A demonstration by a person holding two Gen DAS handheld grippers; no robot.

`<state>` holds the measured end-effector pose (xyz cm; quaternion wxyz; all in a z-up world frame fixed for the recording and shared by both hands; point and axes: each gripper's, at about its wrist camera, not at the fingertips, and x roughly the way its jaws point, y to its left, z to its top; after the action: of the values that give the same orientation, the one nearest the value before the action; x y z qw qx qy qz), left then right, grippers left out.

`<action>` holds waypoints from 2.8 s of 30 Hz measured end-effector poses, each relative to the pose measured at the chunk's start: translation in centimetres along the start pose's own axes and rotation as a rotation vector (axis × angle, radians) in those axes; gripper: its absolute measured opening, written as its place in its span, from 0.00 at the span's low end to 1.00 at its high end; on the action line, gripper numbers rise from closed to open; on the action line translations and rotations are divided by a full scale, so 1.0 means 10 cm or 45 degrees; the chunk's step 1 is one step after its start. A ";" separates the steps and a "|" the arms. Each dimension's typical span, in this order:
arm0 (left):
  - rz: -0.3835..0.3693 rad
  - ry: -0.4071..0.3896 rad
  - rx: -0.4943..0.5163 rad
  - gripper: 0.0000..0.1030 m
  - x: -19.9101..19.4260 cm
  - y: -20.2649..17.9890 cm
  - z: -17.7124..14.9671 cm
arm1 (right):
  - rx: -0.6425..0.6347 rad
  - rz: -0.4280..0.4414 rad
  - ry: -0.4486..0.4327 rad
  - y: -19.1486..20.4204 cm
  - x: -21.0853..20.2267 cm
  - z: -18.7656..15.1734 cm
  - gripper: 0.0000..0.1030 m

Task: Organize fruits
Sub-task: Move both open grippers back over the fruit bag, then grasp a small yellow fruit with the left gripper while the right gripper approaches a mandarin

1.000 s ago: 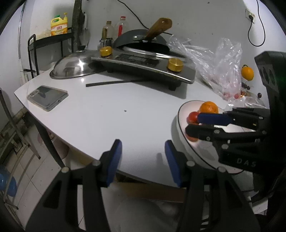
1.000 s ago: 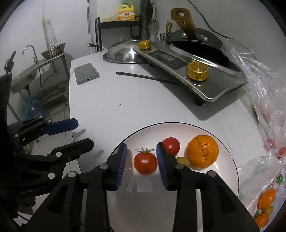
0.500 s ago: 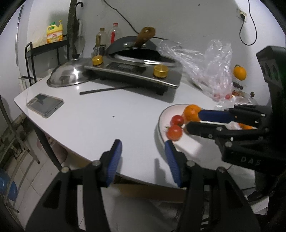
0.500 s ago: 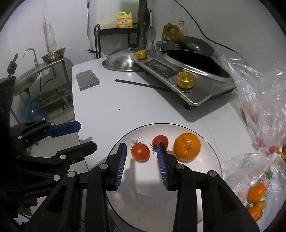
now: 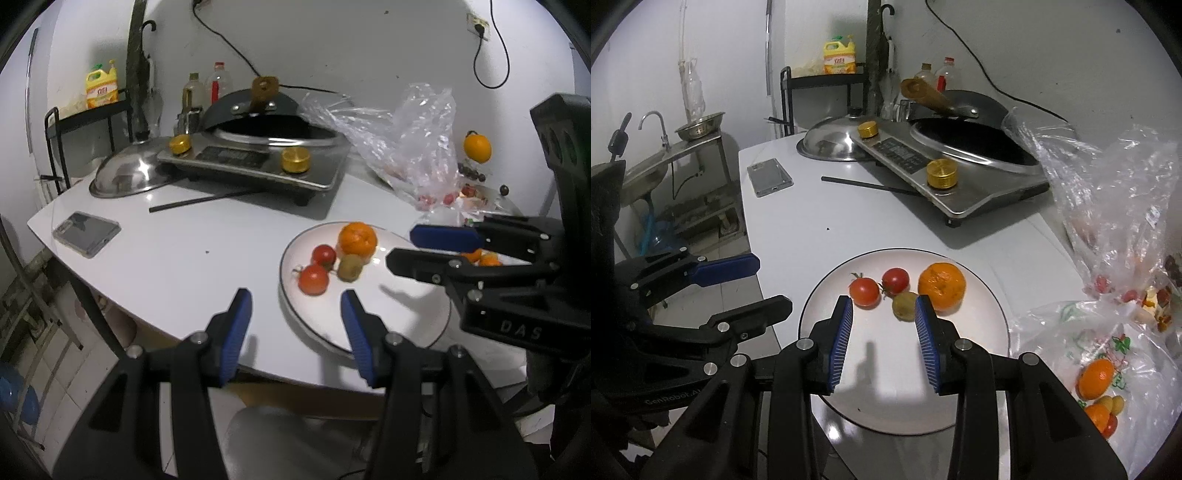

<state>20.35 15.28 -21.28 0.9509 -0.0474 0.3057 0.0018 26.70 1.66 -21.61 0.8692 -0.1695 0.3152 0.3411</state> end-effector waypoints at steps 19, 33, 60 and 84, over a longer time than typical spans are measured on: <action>0.007 -0.027 0.084 0.50 -0.19 -0.54 0.08 | 0.068 -0.024 -0.059 -0.37 -0.47 -0.28 0.36; -0.021 -0.016 0.169 0.50 -0.20 -1.08 0.13 | 0.143 -0.062 -0.093 -0.74 -0.80 -0.57 0.36; -0.134 0.012 0.374 0.50 0.01 -2.05 0.11 | 0.324 -0.186 -0.120 -1.59 -1.23 -1.14 0.36; -0.175 0.099 0.468 0.50 0.57 -2.56 0.03 | 0.416 -0.178 -0.075 -2.14 -1.07 -1.45 0.36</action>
<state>26.02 -10.30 -22.06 0.9290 0.1060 0.3335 -0.1208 29.29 -26.19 -23.59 0.9156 -0.0376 0.3284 0.2289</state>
